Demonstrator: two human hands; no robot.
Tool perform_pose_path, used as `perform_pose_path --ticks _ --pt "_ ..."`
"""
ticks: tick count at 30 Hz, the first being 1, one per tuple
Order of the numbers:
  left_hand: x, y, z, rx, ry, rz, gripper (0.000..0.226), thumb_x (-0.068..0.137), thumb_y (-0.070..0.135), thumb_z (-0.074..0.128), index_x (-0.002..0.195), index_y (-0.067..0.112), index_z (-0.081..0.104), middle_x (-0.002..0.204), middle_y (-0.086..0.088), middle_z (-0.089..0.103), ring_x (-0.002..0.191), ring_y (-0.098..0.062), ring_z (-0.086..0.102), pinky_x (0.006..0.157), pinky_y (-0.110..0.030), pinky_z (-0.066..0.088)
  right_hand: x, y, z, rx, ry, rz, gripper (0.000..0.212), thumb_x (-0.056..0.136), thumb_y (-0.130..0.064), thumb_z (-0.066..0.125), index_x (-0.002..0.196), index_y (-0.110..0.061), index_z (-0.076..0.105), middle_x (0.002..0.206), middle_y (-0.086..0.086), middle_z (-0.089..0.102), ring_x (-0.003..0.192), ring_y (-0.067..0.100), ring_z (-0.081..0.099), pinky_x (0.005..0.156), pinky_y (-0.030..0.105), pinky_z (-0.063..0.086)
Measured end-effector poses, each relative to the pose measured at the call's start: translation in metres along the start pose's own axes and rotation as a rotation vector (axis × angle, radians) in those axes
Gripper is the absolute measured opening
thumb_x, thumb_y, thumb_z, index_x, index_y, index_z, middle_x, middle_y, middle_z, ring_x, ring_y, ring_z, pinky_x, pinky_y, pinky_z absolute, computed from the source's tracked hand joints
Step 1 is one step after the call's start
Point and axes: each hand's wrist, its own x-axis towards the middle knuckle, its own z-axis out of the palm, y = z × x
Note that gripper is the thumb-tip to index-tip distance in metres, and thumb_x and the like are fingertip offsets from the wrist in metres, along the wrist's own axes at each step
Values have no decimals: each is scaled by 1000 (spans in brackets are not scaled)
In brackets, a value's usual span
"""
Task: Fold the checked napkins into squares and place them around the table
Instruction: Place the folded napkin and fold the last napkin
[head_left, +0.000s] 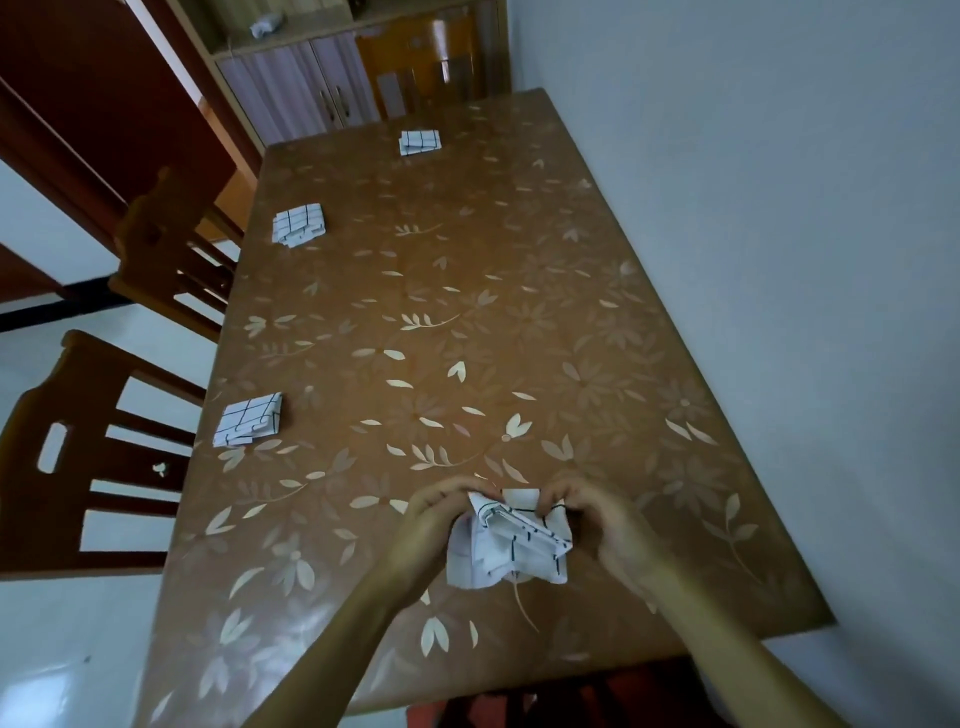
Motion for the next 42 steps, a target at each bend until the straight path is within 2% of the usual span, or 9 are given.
perform_pose_path --ticks 3,6,11,15,21,24,29,34,42 --pt "1 1 1 -60 -8 -63 29 84 20 51 78 -1 70 78 -9 68 73 -18 65 68 -23 54 -1 6 -11 -86 -31 -13 38 83 -41 53 72 -12 74 78 6 71 72 18 65 69 28 51" --pt "4 -13 -1 115 20 -86 13 92 10 69 89 -3 71 85 -6 71 74 -12 66 61 -18 51 1 14 -18 -277 14 -124 5 85 -26 77 86 -22 77 90 3 76 89 23 71 83 33 53" --pt "15 -38 0 70 127 -153 55 73 14 86 123 17 63 117 -8 72 106 -27 69 84 -44 62 7 32 -19 -187 51 -92 59 78 -2 81 124 -31 60 106 0 76 97 15 72 85 33 60" --pt "23 -51 3 49 249 -215 41 80 7 81 118 8 65 112 -14 73 104 -33 70 82 -45 63 14 43 -19 -214 106 -47 47 78 -1 80 116 -26 68 105 0 75 95 12 71 78 27 60" --pt "29 -67 4 -90 257 -278 27 99 20 59 120 5 67 110 -16 74 98 -29 73 81 -44 61 20 54 -19 -314 84 93 24 98 -27 62 121 -27 66 109 -13 72 97 1 69 71 16 55" --pt "29 -68 6 -146 208 -349 32 106 24 44 115 10 71 107 -13 76 92 -24 74 75 -36 60 21 61 -20 -293 111 109 19 100 -30 57 118 -35 63 109 -15 71 101 2 66 81 20 57" --pt "27 -78 1 -27 122 -318 23 100 5 54 119 6 68 110 -13 76 101 -27 73 77 -33 61 26 72 -25 -171 129 176 20 100 -39 55 117 -35 67 108 -9 74 103 12 70 94 42 58" --pt "33 -84 3 49 181 -303 22 91 -2 66 113 -1 67 105 -32 70 88 -29 72 67 -30 59 27 74 -24 -172 80 201 25 95 -44 62 116 -32 68 108 -9 74 103 11 70 94 39 58" --pt "33 -79 7 2 63 -323 23 101 17 55 111 9 75 103 -10 76 91 -22 72 78 -36 58 33 74 -23 158 205 283 21 95 -24 67 113 -15 72 109 11 75 101 27 72 94 46 55"
